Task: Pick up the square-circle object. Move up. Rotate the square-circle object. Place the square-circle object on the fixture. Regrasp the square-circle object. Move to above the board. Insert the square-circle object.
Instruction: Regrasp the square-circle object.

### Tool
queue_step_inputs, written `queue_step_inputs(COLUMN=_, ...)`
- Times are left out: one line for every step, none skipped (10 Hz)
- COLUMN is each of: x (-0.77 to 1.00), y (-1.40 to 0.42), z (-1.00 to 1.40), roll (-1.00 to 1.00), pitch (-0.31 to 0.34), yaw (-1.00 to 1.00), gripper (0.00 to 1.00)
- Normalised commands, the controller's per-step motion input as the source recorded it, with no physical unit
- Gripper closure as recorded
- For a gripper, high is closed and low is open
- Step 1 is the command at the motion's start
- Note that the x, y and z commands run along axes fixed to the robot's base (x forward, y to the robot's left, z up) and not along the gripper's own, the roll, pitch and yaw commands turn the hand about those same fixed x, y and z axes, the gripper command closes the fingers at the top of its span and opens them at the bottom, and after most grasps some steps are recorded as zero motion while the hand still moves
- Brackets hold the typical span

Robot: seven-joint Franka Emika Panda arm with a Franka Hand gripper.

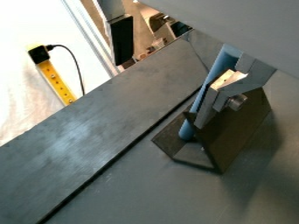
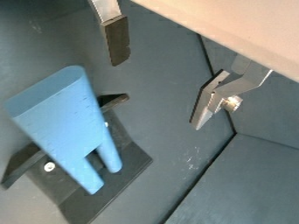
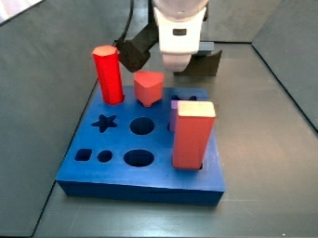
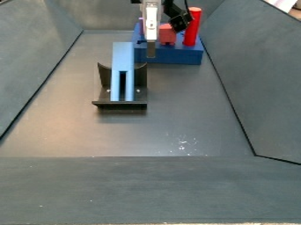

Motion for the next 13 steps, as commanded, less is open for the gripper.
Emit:
queue_step_inputs(x=1.0, y=-0.02, z=-0.07, roll=0.08, pitch=0.042, yaw=-0.04, gripper=0.0)
queue_step_inputs(x=1.0, y=-0.02, z=-0.08, roll=0.08, pitch=0.062, yaw=-0.03, gripper=0.0)
queue_step_inputs(x=1.0, y=-0.02, z=-0.08, roll=0.08, pitch=0.076, yaw=-0.01, gripper=0.0)
queue_step_inputs(x=1.0, y=-0.01, z=-0.07, roll=0.09, pitch=0.089, yaw=0.01, gripper=0.0)
queue_step_inputs(x=0.96, y=-0.01, z=-0.07, roll=0.1, pitch=0.096, yaw=0.02, gripper=0.0)
queue_step_inputs(x=0.92, y=-0.01, z=-0.06, roll=0.1, pitch=0.103, yaw=0.04, gripper=0.0)
queue_step_inputs(x=0.88, y=-0.01, z=-0.06, roll=0.11, pitch=0.105, yaw=0.06, gripper=0.0)
queue_step_inputs(x=0.84, y=-0.02, z=-0.05, roll=0.12, pitch=0.104, yaw=0.07, gripper=0.0)
queue_step_inputs(x=0.79, y=-0.02, z=-0.05, roll=0.13, pitch=0.105, yaw=0.08, gripper=0.0)
queue_step_inputs(x=0.76, y=-0.02, z=-0.05, roll=0.13, pitch=0.105, yaw=0.08, gripper=0.0)
queue_step_inputs(x=0.73, y=-0.03, z=-0.05, roll=0.14, pitch=0.103, yaw=0.09, gripper=0.0)
queue_step_inputs(x=0.71, y=-0.03, z=-0.05, roll=0.14, pitch=0.099, yaw=0.09, gripper=0.0)
queue_step_inputs(x=0.69, y=-0.03, z=-0.05, roll=0.13, pitch=0.092, yaw=0.09, gripper=0.0)
